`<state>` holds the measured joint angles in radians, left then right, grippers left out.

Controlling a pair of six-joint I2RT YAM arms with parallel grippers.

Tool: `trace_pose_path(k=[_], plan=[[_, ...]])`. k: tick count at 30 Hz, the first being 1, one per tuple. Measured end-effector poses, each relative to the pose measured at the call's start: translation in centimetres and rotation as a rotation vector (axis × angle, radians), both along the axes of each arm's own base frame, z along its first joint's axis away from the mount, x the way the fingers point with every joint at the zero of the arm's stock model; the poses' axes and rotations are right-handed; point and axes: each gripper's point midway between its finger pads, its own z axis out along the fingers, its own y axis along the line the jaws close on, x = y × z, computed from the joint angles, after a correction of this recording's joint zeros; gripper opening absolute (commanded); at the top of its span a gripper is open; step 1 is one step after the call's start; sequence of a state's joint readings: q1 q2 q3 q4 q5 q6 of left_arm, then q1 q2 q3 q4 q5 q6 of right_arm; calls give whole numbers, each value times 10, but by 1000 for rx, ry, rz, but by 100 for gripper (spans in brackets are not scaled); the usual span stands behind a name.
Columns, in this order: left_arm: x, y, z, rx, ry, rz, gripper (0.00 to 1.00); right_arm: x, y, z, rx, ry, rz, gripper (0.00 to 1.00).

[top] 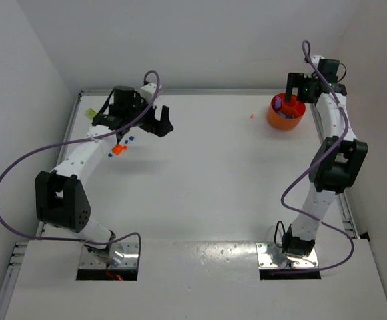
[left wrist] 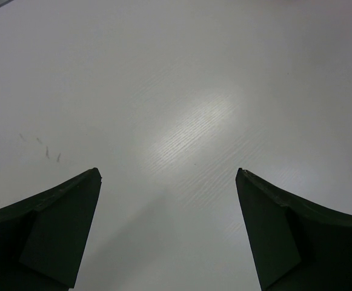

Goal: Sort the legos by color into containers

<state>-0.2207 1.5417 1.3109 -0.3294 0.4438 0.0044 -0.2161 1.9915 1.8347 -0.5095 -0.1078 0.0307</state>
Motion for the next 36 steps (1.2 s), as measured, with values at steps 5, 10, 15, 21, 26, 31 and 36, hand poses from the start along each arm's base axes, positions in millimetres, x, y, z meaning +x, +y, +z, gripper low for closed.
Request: trace_pose_path(k=[5,10,15,21,26,31,36], plan=[[-7,-6,-1,-11,2,-65,100,1,7,-21,47,54,46,99],[-14,-8,-9,-11,27,-97,100,-1,5,-43,57,108,48,99],[-17,-9,-9,-19,24,-125,100,-2,7,-44,71,108,84,99],[-18,-10,-8,-23,22,-137,100,7,7,-60,105,127,119,99],[-20,-11,-10,-26,24,-149,100,5,7,-83,123,177,124,99],[-21,-9,-13,-27,31,-155,100,5,6,-83,127,173,126,99],[-22,-9,-14,-29,31,-159,100,5,7,-83,131,172,129,99]])
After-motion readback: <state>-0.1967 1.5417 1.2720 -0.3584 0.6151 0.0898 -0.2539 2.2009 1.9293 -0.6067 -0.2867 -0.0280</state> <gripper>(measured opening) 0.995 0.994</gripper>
